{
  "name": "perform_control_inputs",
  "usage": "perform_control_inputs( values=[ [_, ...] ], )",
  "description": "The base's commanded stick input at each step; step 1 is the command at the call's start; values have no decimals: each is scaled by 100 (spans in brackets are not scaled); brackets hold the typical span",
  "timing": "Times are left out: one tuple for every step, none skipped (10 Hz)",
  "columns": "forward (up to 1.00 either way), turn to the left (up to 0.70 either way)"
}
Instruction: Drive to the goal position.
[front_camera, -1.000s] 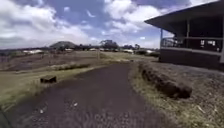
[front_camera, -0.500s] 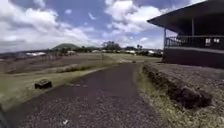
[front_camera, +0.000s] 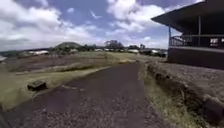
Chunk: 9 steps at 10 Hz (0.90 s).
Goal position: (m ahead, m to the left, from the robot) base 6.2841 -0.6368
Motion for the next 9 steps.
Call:
perform_control_inputs(
  values=[
    [70,-1],
    [70,-1],
    [70,-3],
    [70,-15],
    [70,-14],
    [70,-6],
    [70,-10],
    [70,-12],
    [70,-15]
  ],
)
